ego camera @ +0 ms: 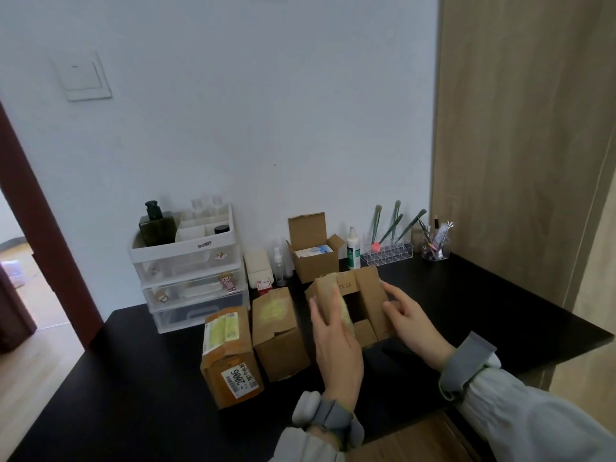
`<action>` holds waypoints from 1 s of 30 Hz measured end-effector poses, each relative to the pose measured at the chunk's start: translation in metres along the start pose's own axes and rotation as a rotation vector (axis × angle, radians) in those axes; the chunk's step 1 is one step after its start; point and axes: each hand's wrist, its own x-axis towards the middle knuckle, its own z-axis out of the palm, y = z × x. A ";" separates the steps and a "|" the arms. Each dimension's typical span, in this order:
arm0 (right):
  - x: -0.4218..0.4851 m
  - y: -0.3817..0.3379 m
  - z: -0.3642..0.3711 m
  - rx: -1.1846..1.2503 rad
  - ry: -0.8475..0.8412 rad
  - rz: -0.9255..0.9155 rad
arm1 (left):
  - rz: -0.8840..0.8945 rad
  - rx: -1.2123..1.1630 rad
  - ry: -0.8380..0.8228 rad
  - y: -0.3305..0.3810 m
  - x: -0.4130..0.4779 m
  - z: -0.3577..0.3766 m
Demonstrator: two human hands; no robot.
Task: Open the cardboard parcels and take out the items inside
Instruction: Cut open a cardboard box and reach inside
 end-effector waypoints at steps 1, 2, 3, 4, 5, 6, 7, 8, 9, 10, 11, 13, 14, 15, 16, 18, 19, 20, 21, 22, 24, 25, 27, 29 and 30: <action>0.000 0.001 0.000 -0.004 -0.010 -0.007 | 0.049 0.094 -0.011 0.001 0.003 0.000; 0.001 0.001 -0.001 -0.009 -0.023 -0.016 | 0.070 0.142 -0.021 0.002 0.005 -0.001; 0.001 0.001 -0.001 -0.019 -0.040 -0.033 | 0.064 0.159 -0.025 0.005 0.007 -0.004; 0.000 0.001 -0.002 -0.056 -0.053 -0.066 | 0.043 0.172 -0.031 0.008 0.009 -0.006; 0.000 0.000 -0.001 -0.122 -0.056 -0.110 | 0.025 0.192 -0.032 0.011 0.010 -0.009; 0.001 0.001 -0.001 -0.209 -0.053 -0.155 | 0.018 0.222 -0.030 0.013 0.011 -0.011; 0.002 0.001 0.000 -0.295 -0.052 -0.196 | 0.018 0.244 -0.027 0.015 0.012 -0.012; 0.003 0.002 0.001 -0.379 -0.059 -0.221 | 0.019 0.250 -0.018 0.016 0.013 -0.014; 0.005 0.002 0.003 -0.455 -0.072 -0.226 | 0.018 0.244 -0.005 0.018 0.013 -0.016; 0.006 0.003 0.004 -0.523 -0.088 -0.216 | 0.019 0.238 0.010 0.020 0.014 -0.018; 0.006 0.002 0.004 -0.574 -0.103 -0.206 | 0.017 0.234 0.022 0.021 0.015 -0.021; 0.006 0.001 0.003 -0.616 -0.144 -0.203 | -0.003 0.222 0.017 0.021 0.019 -0.026; 0.006 0.002 0.003 -0.619 -0.179 -0.208 | -0.014 0.218 -0.004 0.020 0.021 -0.028; 0.006 0.002 0.001 -0.613 -0.225 -0.207 | -0.024 0.217 -0.028 0.019 0.023 -0.031; 0.005 0.002 0.001 -0.596 -0.275 -0.191 | -0.036 0.218 -0.047 0.017 0.024 -0.034; 0.001 0.002 0.001 -0.549 -0.334 -0.149 | -0.067 0.187 -0.078 0.011 0.028 -0.040; 0.000 0.002 0.001 -0.539 -0.328 -0.150 | -0.079 0.157 -0.091 0.008 0.029 -0.043; -0.002 0.003 0.001 -0.556 -0.301 -0.179 | -0.090 0.131 -0.108 0.005 0.031 -0.045; -0.005 0.003 0.001 -0.607 -0.254 -0.239 | -0.099 0.115 -0.129 0.004 0.031 -0.047; -0.008 0.002 0.001 -0.690 -0.192 -0.326 | -0.103 0.116 -0.152 0.003 0.032 -0.048; -0.011 0.004 0.001 -0.916 -0.040 -0.562 | -0.111 0.141 -0.193 0.002 0.034 -0.049; -0.012 0.005 0.000 -1.031 0.014 -0.688 | -0.121 0.150 -0.199 0.002 0.035 -0.050; -0.015 0.007 -0.002 -1.150 0.004 -0.851 | -0.142 0.139 -0.188 0.000 0.035 -0.051; -0.019 0.013 -0.003 -1.173 -0.076 -0.884 | -0.143 0.118 -0.175 -0.002 0.034 -0.052; -0.022 0.015 -0.003 -1.181 -0.099 -0.879 | -0.142 0.112 -0.172 -0.002 0.034 -0.053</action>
